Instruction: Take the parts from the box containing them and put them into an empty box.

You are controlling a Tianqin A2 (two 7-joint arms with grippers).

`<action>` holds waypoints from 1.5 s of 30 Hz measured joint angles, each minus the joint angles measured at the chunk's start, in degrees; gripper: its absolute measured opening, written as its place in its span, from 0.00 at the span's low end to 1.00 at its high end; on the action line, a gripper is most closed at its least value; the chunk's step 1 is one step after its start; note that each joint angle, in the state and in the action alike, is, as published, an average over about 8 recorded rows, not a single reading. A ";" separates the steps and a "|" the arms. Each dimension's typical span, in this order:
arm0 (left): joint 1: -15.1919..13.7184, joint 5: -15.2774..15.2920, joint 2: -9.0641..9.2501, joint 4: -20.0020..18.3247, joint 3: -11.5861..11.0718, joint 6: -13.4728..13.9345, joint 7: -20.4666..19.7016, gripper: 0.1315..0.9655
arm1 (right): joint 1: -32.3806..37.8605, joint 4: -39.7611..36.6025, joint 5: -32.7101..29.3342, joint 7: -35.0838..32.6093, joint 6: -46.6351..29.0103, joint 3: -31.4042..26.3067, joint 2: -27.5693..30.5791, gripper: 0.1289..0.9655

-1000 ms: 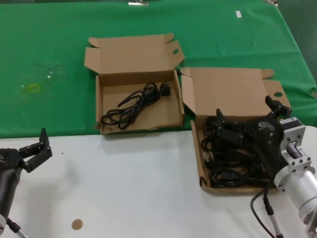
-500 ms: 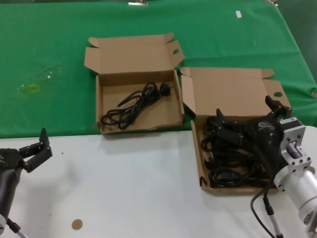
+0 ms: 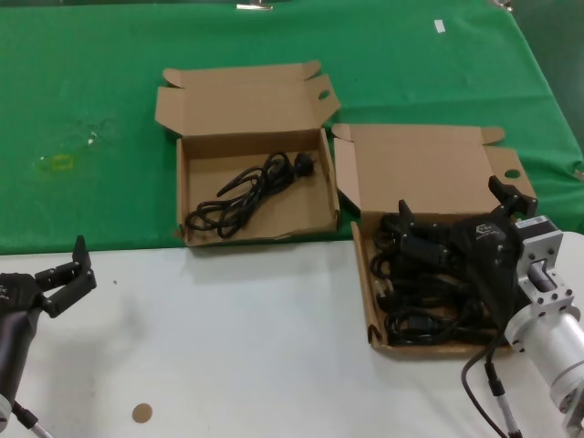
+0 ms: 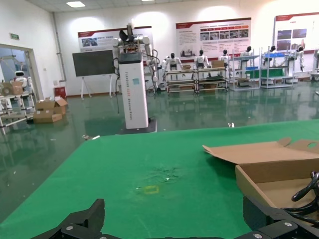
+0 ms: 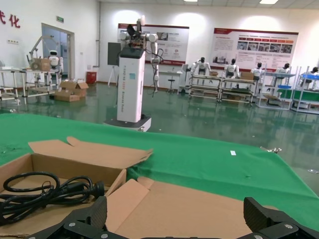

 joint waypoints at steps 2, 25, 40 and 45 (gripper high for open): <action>0.00 0.00 0.00 0.00 0.00 0.00 0.00 1.00 | 0.00 0.00 0.00 0.00 0.00 0.00 0.00 1.00; 0.00 0.00 0.00 0.00 0.00 0.00 0.00 1.00 | 0.00 0.00 0.00 0.00 0.00 0.00 0.00 1.00; 0.00 0.00 0.00 0.00 0.00 0.00 0.00 1.00 | 0.00 0.00 0.00 0.00 0.00 0.00 0.00 1.00; 0.00 0.00 0.00 0.00 0.00 0.00 0.00 1.00 | 0.00 0.00 0.00 0.00 0.00 0.00 0.00 1.00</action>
